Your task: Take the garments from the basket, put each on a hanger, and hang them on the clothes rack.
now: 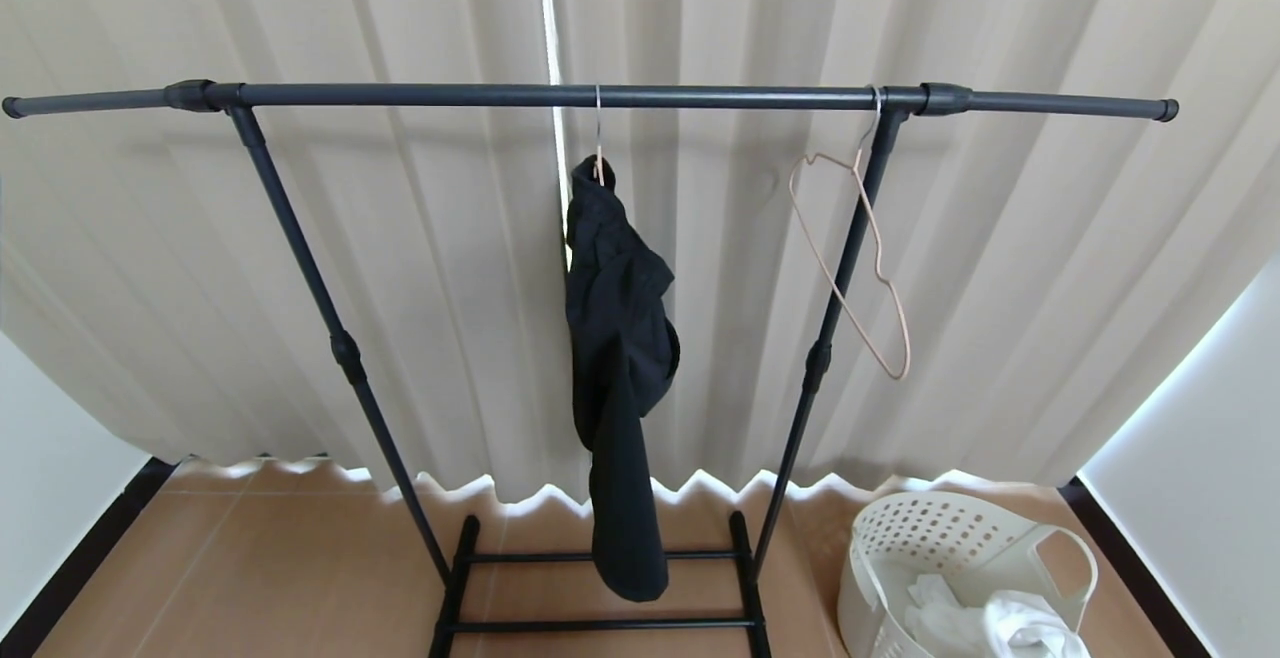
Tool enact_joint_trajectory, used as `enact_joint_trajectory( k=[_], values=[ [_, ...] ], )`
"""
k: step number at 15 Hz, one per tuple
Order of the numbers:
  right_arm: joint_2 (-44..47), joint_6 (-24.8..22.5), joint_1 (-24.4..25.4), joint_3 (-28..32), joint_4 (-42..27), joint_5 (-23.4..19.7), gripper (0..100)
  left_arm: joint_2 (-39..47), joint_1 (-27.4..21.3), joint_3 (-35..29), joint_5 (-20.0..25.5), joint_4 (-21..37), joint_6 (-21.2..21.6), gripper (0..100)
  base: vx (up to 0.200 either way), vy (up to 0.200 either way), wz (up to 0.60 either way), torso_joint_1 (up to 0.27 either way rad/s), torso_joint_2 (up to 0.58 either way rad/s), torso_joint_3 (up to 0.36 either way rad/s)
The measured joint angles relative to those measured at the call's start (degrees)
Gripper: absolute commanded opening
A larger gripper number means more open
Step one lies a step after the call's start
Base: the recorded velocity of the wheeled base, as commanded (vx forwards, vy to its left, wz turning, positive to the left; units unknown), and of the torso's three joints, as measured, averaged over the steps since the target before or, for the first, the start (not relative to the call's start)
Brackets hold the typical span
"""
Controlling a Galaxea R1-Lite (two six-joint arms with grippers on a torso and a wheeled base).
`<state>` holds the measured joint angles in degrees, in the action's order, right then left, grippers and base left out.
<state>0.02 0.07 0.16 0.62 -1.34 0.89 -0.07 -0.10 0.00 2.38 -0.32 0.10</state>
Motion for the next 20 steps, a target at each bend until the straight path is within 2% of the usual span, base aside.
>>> enact_joint_trajectory(
  k=[10,20],
  values=[
    [0.0,0.2,0.0,0.0,0.01,0.0,100,0.0,0.0,0.0,0.0,0.0,0.0,100,0.0,0.0,0.0,-0.211,0.53,0.316],
    [0.0,0.2,-0.02,0.0,0.01,0.09,100,0.0,0.0,0.0,0.0,-0.01,-0.07,100,0.0,0.0,0.0,-0.161,0.49,0.328]
  ],
)
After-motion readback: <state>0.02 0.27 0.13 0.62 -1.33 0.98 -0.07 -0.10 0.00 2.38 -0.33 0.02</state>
